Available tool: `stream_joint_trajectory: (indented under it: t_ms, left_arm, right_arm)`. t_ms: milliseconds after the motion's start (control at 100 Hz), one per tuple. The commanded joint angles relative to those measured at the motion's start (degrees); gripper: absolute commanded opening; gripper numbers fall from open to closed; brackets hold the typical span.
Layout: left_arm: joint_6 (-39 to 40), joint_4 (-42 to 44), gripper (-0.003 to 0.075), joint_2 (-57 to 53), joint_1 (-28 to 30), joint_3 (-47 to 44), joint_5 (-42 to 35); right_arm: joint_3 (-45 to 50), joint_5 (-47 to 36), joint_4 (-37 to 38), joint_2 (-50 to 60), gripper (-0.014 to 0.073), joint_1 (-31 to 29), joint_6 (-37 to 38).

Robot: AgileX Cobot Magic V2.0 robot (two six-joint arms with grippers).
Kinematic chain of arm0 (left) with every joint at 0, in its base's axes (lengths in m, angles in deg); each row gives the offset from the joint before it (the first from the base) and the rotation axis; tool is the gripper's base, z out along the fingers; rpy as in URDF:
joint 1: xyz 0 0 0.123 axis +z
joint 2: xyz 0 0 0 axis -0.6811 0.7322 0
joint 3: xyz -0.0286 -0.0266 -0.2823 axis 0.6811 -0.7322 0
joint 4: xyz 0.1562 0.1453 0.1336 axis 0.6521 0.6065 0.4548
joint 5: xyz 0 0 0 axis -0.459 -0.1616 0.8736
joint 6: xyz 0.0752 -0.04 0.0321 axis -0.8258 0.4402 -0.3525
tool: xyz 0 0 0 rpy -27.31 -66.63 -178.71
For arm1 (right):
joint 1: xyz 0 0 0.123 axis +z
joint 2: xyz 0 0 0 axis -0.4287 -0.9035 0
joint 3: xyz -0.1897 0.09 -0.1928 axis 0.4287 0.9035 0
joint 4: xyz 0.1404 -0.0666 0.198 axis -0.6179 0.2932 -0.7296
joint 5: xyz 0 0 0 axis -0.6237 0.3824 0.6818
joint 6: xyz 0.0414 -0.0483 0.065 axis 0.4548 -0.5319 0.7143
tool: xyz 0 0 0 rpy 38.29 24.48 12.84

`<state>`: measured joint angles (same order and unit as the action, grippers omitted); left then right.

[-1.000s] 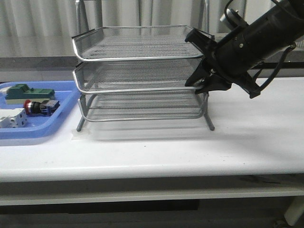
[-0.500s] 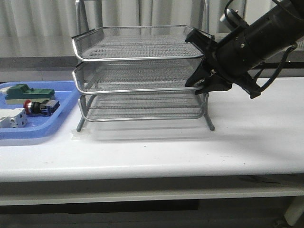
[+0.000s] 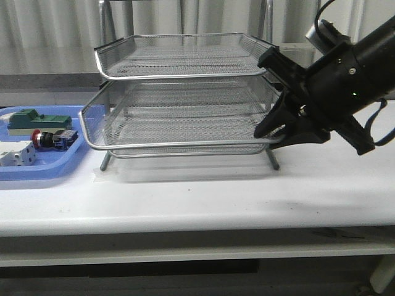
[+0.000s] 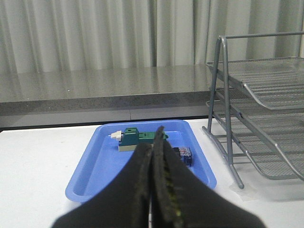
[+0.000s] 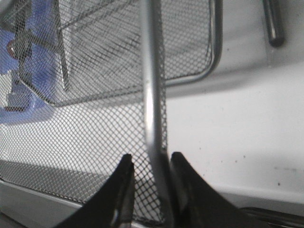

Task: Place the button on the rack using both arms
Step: 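Grip the middle tray edge and pull it out toward the robot, then release the tray and withdraw the right gripper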

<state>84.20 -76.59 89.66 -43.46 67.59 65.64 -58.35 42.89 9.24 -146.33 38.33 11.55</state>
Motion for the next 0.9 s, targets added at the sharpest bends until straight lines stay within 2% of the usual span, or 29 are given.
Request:
stream_joint_trajectory:
  t_ms: [0,290,370,510,580,760,890]
  left_arm:
    - [0.6,-0.1,-0.002,-1.8,-0.6,-1.8,-4.4]
    - [0.6,-0.1,-0.002,-1.8,-0.6,-1.8,-4.4]
    - [0.6,-0.1,-0.002,-1.8,-0.6,-1.8,-4.4]
    - [0.6,-0.1,-0.002,-1.8,-0.6,-1.8,-4.4]
    - [0.6,-0.1,-0.002,-1.8,-0.6,-1.8,-4.4]
    - [0.6,-0.1,-0.002,-1.8,-0.6,-1.8,-4.4]
    - [0.6,-0.1,-0.002,-1.8,-0.5,-1.8,-4.4]
  right_arm:
    - [2.4,-0.4,3.1,4.2,0.0046,0.0,-2.4]
    - [7.5,-0.6,3.1,8.8,0.0071,0.0,-3.3]
    - [7.5,-0.5,3.1,9.7,0.0166,0.0,-3.9]
    - [7.5,-0.4,3.1,11.3,0.0437,0.0,-3.9]
    - [7.5,-0.4,3.1,12.3,0.0517,0.0,-4.3]
    - [7.6,1.4,5.2,15.8,0.053,0.0,-4.3]
    - [8.3,3.3,9.4,18.5,0.053,0.0,-4.2]
